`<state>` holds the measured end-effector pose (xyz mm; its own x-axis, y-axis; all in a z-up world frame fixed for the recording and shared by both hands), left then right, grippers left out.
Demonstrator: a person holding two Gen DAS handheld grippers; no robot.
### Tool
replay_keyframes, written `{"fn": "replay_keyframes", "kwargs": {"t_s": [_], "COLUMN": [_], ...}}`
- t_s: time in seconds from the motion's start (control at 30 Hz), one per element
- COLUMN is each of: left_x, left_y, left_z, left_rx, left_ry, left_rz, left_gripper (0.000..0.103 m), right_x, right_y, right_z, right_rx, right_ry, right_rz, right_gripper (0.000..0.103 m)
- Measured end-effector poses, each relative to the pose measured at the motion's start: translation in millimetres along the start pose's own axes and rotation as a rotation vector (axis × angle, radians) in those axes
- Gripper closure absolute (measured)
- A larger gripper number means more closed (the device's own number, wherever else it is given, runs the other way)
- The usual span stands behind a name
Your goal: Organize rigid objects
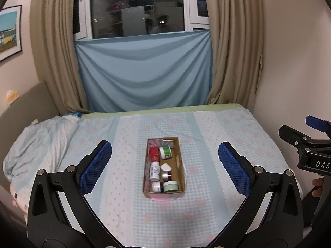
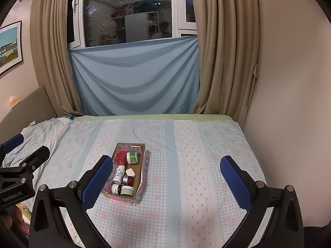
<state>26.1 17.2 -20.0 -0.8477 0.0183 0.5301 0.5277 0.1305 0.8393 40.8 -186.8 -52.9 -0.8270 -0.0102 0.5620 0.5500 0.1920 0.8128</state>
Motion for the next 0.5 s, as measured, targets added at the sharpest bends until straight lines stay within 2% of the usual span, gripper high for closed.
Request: {"fn": "replay_keyframes", "kwargs": {"t_s": [0.5], "left_x": [12.8], "left_y": [-1.6], "left_z": [-7.2], "left_rx": [0.017], "left_ry": [0.030], "left_rz": [-0.027], "left_gripper": [0.000], "right_x": [7.6], "right_y": [-0.4], "right_z": [-7.0], "right_rx": [-0.001], "right_ry": [0.006], "right_rz": [-0.017], "right_gripper": [0.000]}}
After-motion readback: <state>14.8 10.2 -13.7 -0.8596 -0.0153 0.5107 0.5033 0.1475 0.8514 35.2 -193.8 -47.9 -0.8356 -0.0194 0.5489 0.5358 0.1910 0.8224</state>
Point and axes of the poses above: each gripper's, at about its wrist camera, not at the fingertips, and x roughly against the way its jaws point, z to its left, y to its top, the point moved 9 cm from there along -x, roughly the way its jaws point, and after that the axes turned 11 degrees about x, right-handed, at the moved point
